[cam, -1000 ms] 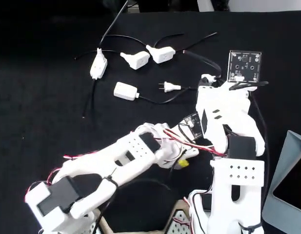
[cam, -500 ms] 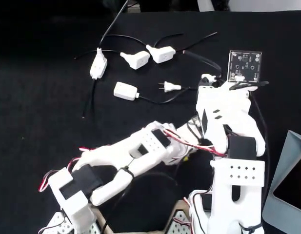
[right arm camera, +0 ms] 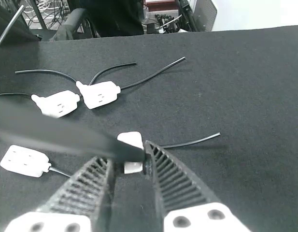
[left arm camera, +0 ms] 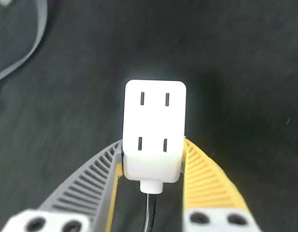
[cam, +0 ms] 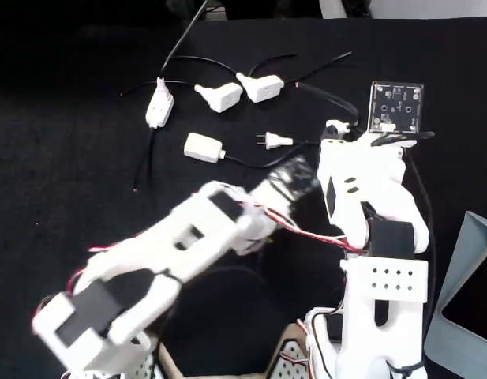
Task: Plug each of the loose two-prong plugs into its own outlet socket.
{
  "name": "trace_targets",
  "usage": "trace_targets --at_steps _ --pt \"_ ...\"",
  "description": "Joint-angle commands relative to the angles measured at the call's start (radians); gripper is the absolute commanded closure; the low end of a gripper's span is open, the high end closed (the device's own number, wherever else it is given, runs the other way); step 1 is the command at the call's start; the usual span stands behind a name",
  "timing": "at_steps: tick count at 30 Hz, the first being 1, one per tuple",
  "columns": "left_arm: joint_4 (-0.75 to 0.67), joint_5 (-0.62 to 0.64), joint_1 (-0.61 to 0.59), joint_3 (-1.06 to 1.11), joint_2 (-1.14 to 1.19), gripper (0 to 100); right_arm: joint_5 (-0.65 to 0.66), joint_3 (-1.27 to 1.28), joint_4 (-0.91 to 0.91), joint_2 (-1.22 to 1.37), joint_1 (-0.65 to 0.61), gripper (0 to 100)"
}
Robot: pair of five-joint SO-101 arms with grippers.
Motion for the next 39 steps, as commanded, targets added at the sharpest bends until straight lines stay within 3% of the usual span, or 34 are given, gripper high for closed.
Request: trace_targets --at_steps 1,9,14,21,28,32,39 --pt "0.075 -0.008 -0.125 0.085 -0.232 97 0.0 -0.007 0.008 -0.022 0.0 98.6" --pt "0.071 -0.008 -0.392 0.326 -0.54 97 0.002 0.013 0.052 -0.018 -0.118 98.6" --pt "0.077 -0.008 -0.496 0.38 -0.56 96 0.005 0.015 0.127 -0.016 -0.239 98.6" --pt "0.08 0.0 -0.549 0.443 -0.534 72 0.002 0.013 0.15 0.059 -0.316 98.6" --pt "0.189 -0.006 -0.68 0.355 -0.534 72 0.011 0.01 0.071 0.199 -0.39 98.6" --pt "0.264 0.0 -0.839 0.305 -0.534 72 0.041 -0.012 0.051 0.28 -0.47 98.6" --pt "0.184 0.029 -1.075 0.406 -0.534 72 0.181 -0.03 -0.038 0.417 -0.666 98.6"
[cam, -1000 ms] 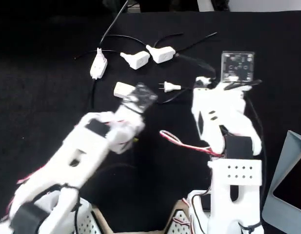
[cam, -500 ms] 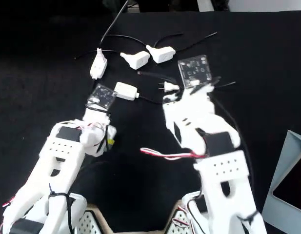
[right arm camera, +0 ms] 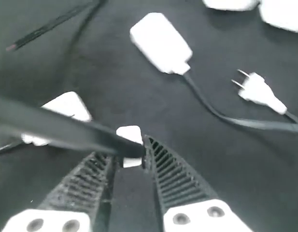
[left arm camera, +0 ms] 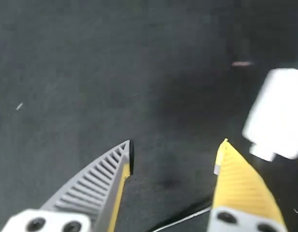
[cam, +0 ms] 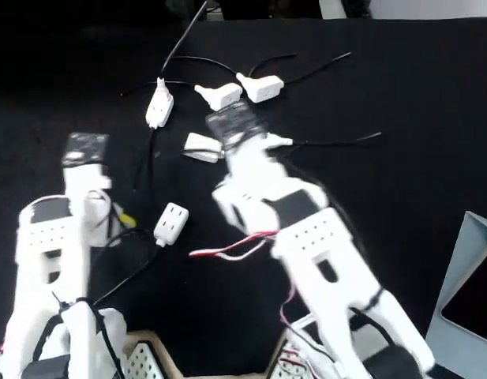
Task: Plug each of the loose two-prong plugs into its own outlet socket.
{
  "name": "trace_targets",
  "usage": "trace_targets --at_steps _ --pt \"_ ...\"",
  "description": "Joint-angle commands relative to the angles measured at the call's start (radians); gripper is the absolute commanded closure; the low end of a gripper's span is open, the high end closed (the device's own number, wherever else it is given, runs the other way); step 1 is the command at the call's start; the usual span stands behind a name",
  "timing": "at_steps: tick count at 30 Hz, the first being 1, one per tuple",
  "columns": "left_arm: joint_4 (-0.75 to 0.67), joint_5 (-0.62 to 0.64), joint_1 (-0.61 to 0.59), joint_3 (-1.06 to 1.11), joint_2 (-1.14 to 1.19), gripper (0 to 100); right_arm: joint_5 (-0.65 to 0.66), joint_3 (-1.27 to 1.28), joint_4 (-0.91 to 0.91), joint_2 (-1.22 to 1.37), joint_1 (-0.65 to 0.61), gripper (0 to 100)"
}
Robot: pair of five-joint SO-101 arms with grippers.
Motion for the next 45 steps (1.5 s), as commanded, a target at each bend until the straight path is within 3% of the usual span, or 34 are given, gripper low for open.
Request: trace_targets --at_steps 1,7,20,45 --pt "-0.087 0.015 -0.134 0.048 -0.005 72 0.075 -0.048 -0.068 0.051 -0.086 98.6" --pt "-0.219 0.015 -0.223 0.142 -0.005 72 0.11 -0.05 -0.153 0.145 -0.17 98.6" --pt "-0.224 0.015 -0.255 0.153 -0.005 72 0.112 -0.054 -0.347 0.3 -0.203 98.6" --pt "-0.224 0.015 -0.254 0.153 0.003 72 0.149 -0.019 -0.345 0.32 -0.235 98.6"
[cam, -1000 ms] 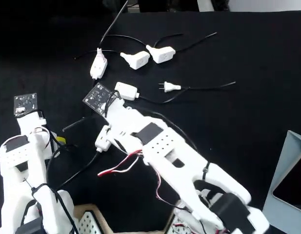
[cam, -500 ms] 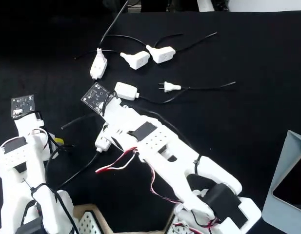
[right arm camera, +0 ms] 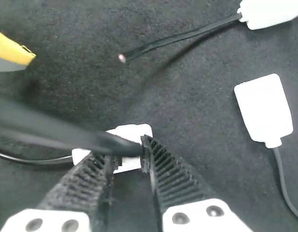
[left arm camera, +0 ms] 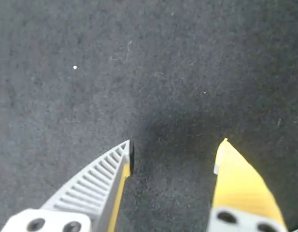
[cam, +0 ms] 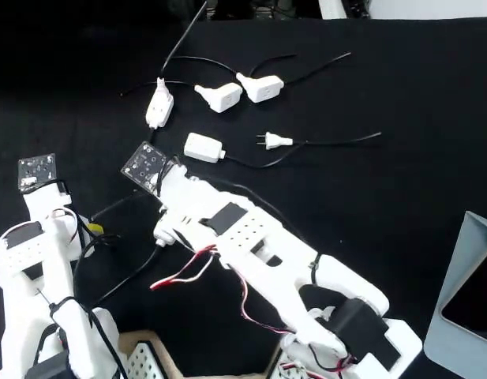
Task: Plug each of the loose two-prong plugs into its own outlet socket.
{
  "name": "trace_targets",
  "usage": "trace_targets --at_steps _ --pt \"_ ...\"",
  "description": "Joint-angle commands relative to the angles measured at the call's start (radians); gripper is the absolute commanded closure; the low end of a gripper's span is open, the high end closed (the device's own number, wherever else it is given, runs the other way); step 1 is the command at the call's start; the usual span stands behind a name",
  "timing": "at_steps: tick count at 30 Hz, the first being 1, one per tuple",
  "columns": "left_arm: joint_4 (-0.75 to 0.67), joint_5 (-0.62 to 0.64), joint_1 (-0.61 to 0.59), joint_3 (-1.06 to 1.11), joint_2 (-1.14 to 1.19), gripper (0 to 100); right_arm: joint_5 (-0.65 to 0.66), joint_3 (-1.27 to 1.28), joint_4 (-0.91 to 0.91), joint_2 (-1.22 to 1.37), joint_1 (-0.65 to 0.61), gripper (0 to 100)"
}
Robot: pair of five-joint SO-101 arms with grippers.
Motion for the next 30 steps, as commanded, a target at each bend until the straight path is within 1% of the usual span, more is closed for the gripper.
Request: trace_targets --at_steps 1,3,6,22,30 --pt "-0.015 0.008 -0.007 -0.007 0.0 72 0.064 -0.019 0.008 -0.001 0.014 98.6" --pt "-0.015 0.008 -0.007 -0.007 0.0 72 0.112 -0.019 0.008 0.004 0.038 98.6" --pt "-0.015 0.008 -0.007 -0.007 0.002 72 0.135 -0.021 0.005 0.027 0.063 98.6" --pt "-0.015 0.008 -0.007 -0.007 0.002 72 0.133 -0.03 0.002 0.133 0.058 98.6" --pt "-0.015 0.008 -0.007 -0.007 0.002 72 0.133 -0.117 0.006 0.232 0.072 98.6"
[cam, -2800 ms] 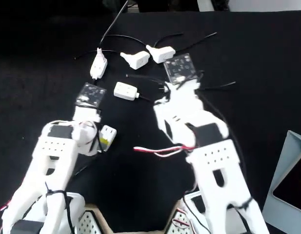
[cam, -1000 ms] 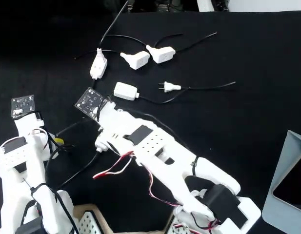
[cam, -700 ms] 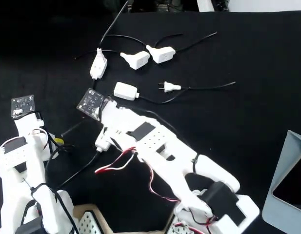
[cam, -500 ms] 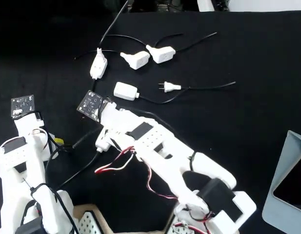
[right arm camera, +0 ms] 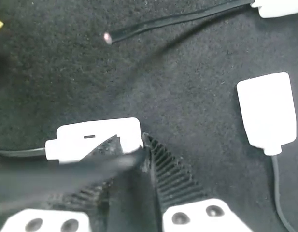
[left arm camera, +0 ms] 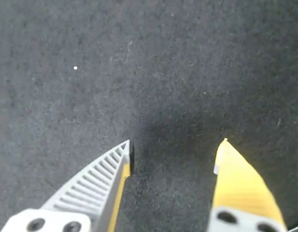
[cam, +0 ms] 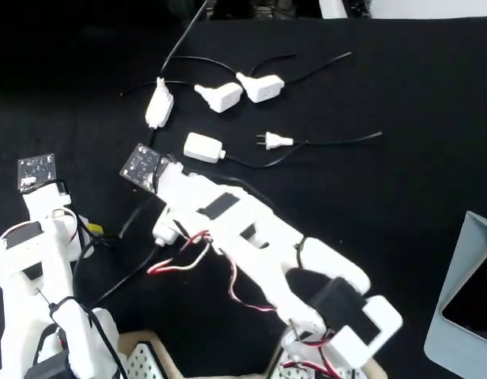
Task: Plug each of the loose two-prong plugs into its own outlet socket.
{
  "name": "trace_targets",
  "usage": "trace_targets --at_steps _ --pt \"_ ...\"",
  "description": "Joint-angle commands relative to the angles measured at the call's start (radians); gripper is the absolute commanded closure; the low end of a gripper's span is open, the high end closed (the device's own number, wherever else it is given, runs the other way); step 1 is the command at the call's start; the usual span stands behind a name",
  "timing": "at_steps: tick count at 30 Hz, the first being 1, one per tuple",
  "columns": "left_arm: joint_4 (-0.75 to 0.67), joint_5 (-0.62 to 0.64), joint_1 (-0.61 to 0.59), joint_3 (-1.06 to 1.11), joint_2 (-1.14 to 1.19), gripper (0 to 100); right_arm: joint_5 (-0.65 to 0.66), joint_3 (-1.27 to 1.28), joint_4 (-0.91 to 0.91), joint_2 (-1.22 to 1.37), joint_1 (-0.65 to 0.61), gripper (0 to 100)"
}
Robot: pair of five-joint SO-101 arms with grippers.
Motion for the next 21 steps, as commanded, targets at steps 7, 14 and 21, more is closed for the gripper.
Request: trace_targets --at_steps 7,14,21 --pt "-0.017 0.008 -0.005 -0.005 0.002 72 0.011 -0.091 0.046 0.036 0.043 98.6" --pt "-0.017 0.008 -0.005 -0.005 0.002 72 0.003 -0.314 0.114 -0.013 0.198 98.6" --pt "-0.017 0.008 -0.005 -0.004 0.002 72 -0.028 -0.461 -0.032 0.035 0.333 98.4"
